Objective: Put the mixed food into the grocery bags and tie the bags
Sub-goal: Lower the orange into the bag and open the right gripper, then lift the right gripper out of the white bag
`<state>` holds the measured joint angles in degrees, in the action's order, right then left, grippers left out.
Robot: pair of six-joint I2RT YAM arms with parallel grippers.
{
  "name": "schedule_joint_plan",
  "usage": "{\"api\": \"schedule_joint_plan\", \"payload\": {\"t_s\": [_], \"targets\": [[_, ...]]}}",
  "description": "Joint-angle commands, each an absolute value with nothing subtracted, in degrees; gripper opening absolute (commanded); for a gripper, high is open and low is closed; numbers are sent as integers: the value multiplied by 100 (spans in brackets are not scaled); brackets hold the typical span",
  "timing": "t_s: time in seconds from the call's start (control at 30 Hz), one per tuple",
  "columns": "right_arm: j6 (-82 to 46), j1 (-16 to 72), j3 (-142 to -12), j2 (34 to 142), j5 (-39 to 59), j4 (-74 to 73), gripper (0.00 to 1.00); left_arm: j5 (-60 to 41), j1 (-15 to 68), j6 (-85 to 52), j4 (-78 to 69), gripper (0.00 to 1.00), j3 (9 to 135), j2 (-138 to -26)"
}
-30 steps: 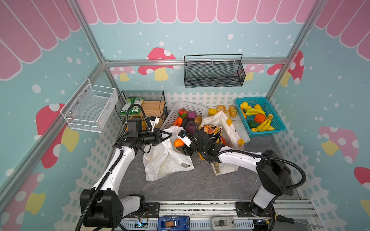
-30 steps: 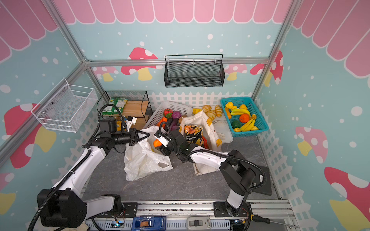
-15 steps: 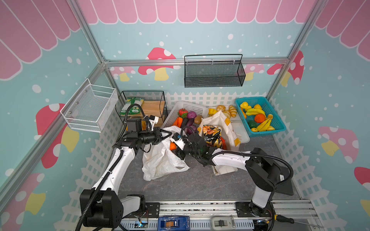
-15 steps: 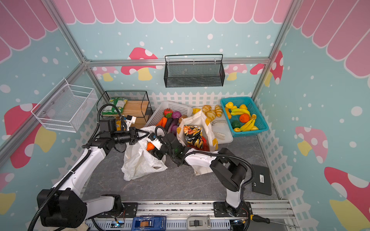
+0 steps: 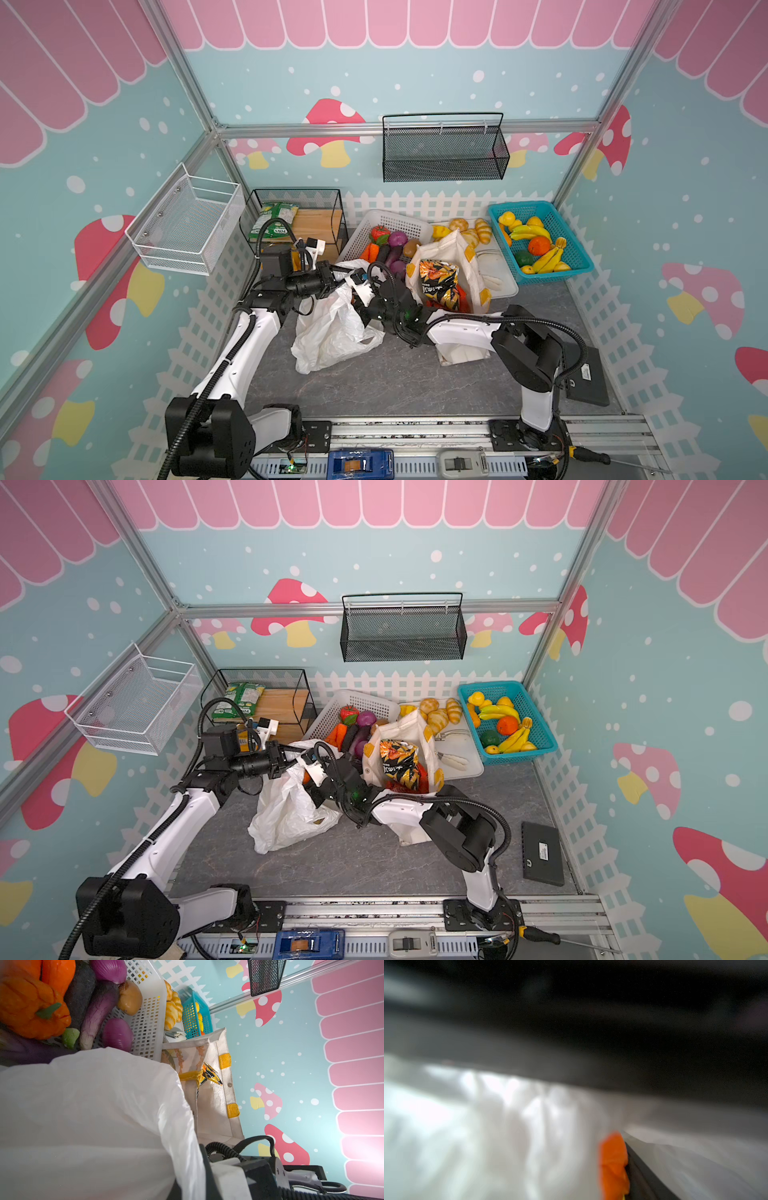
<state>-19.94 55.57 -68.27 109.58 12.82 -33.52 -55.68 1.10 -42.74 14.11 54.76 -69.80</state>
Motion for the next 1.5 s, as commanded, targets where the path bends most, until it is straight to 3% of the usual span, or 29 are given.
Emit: {"api": "schedule_joint_plan", "payload": {"t_s": [0.0, 0.37, 0.63, 0.93, 1.2, 1.47], "targets": [[-1925, 5616, -6609, 10724, 1265, -3496, 76, -5651, 128, -4342, 1160, 0, 5440, -6855], [-1455, 5599, -6137, 10150, 1281, -3430, 82, -5675, 109, -4342, 1134, 0, 5414, -6869], [-357, 5563, -5558, 8936, 1040, -2569, 78, -5699, 46, -4357, 1133, 0, 5396, -6917], [575, 5537, -5204, 7760, 585, -1805, 81, -5654, 31, -4355, 1117, 0, 5383, -6938], [306, 5394, -5962, 8107, -1534, -837, 83, -5640, 35, -4351, 1116, 0, 5364, -6952], [100, 5267, -6382, 8797, -1304, -461, 82, -5645, 35, -4355, 1118, 0, 5370, -6944]]}}
